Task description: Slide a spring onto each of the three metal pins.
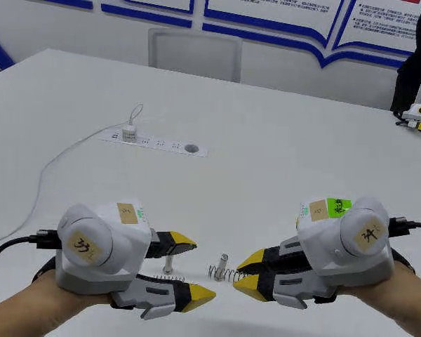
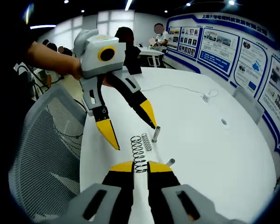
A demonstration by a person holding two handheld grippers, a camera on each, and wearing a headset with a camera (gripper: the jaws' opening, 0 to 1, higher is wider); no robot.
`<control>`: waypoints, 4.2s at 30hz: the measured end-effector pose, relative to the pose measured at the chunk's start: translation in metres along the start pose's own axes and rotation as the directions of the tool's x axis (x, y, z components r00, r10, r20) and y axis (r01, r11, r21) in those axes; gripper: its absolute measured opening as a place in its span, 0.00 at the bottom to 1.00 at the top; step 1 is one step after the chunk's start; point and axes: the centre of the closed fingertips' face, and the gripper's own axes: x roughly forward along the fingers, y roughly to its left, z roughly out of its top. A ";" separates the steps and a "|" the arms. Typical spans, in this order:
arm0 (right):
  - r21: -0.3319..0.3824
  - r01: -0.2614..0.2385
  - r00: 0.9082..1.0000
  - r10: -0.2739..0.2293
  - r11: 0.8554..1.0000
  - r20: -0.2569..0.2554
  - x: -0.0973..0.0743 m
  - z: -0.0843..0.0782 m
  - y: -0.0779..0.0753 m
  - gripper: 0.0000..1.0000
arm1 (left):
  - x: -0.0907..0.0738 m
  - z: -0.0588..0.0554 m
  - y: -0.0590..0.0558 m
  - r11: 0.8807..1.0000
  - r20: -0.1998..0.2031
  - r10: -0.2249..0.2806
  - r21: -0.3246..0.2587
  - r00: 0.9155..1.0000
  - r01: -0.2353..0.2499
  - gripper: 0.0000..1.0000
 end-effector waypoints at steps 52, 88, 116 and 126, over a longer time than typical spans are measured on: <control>-0.092 -0.076 0.997 0.073 0.993 -0.032 0.005 0.003 0.020 0.12 | 0.007 -0.001 -0.030 0.975 -0.079 -0.123 0.175 0.989 0.135 0.10; -0.004 -0.101 0.994 0.101 0.995 0.046 0.000 0.010 0.020 0.11 | 0.000 0.002 -0.027 0.975 -0.073 -0.113 0.184 0.991 0.125 0.10; 0.077 -0.109 0.971 0.090 0.991 0.221 -0.002 0.051 0.023 0.10 | 0.002 0.000 -0.022 0.986 -0.063 -0.082 0.141 0.995 0.091 0.10; 0.085 -0.058 0.979 0.039 0.995 0.202 -0.003 0.055 0.006 0.10 | -0.006 -0.010 -0.008 0.995 -0.076 -0.024 0.098 0.997 0.031 0.26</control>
